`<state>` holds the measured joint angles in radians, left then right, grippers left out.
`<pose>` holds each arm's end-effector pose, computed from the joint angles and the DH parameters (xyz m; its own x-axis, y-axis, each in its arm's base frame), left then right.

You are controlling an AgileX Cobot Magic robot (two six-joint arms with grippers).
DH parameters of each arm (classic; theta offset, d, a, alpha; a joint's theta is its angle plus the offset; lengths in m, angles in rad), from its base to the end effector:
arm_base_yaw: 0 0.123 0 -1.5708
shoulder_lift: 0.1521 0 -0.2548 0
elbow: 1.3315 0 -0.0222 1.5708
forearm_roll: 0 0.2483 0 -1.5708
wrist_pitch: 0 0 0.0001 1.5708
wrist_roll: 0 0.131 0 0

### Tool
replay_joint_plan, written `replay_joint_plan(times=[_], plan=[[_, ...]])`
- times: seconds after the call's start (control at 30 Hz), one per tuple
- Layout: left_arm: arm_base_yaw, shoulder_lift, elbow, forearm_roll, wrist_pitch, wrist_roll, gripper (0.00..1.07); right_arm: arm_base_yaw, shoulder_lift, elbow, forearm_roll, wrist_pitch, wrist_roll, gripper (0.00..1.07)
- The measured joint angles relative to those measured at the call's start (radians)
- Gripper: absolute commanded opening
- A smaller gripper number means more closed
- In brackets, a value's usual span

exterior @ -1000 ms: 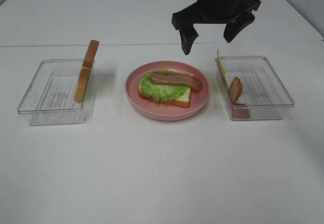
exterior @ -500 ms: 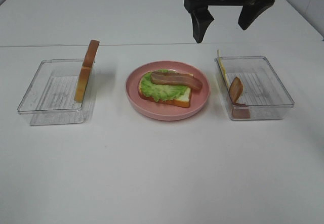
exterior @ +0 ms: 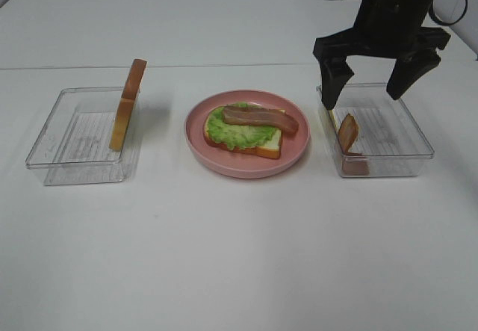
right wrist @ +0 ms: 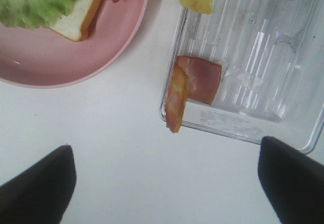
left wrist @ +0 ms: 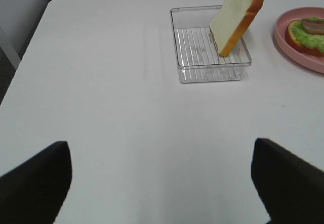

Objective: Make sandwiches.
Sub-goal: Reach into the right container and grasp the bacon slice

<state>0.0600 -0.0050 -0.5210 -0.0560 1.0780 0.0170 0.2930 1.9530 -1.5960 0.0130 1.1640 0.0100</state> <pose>0.0555 -0.0031 0.2627 -0.4467 -0.0364 -0.8940 -0.0201 0.9993 -0.0306 0.3756 0.1149 0.1677 -0.9527 -0.2716 -0.1364 -0.2760 0.9611 0.0139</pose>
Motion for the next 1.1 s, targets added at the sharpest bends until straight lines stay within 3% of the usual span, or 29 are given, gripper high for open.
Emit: replay_joint_plan(times=[0.17,0.5,0.57,0.67,0.77,0.8,0.83,0.93,0.97,1.07,1.1], plan=[[0.0,0.0,0.0,0.0,0.0,0.0,0.88,0.0,0.015,0.077,0.0,-0.073,0.0,0.93],[0.0,0.0,0.0,0.0,0.0,0.0,0.88,0.0,0.076,0.087,0.002,-0.122,-0.001,0.91],[0.0,0.0,0.0,0.0,0.0,0.0,0.88,0.0,0.086,0.087,0.004,-0.125,-0.001,0.84],[0.0,0.0,0.0,0.0,0.0,0.0,0.88,0.0,0.092,0.087,0.007,-0.125,-0.001,0.82],[0.0,0.0,0.0,0.0,0.0,0.0,0.88,0.0,0.118,0.087,0.015,-0.126,-0.001,0.73],[0.0,0.0,0.0,0.0,0.0,0.0,0.88,0.0,0.123,0.087,0.016,-0.127,-0.001,0.62],[0.0,0.0,0.0,0.0,0.0,0.0,0.88,0.0,0.126,0.087,0.016,-0.131,-0.001,0.45],[0.0,0.0,0.0,0.0,0.0,0.0,0.88,0.0,0.129,0.087,0.016,-0.136,-0.001,0.37],[0.0,0.0,0.0,0.0,0.0,0.0,0.88,0.0,0.131,0.087,0.016,-0.146,0.0,0.27],[0.0,0.0,0.0,0.0,0.0,0.0,0.88,0.0,0.132,0.087,0.016,-0.147,0.003,0.2],[0.0,0.0,0.0,0.0,0.0,0.0,0.88,0.0,0.132,0.087,0.014,-0.147,0.011,0.1]])
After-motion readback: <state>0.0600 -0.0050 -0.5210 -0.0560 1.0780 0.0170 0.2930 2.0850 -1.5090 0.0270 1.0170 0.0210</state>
